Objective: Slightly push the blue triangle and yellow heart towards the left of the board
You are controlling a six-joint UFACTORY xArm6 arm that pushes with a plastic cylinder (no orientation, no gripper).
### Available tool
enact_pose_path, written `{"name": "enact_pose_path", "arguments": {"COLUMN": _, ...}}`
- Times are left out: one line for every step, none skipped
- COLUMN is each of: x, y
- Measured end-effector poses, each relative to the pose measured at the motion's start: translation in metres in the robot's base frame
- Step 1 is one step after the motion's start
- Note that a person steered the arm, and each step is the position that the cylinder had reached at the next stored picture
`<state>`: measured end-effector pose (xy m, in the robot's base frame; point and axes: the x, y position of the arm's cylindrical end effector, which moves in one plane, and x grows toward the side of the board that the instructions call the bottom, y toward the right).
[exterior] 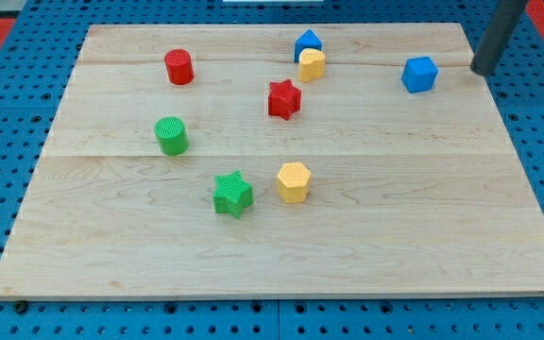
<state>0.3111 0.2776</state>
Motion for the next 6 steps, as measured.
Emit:
{"name": "enact_pose_path", "arguments": {"x": -0.005, "y": -0.068}}
{"name": "enact_pose_path", "arguments": {"x": -0.024, "y": -0.157}}
{"name": "enact_pose_path", "arguments": {"x": -0.026, "y": -0.146}}
{"name": "enact_pose_path", "arguments": {"x": -0.016, "y": -0.075}}
{"name": "enact_pose_path", "arguments": {"x": -0.026, "y": -0.101}}
{"name": "enact_pose_path", "arguments": {"x": -0.029, "y": -0.163}}
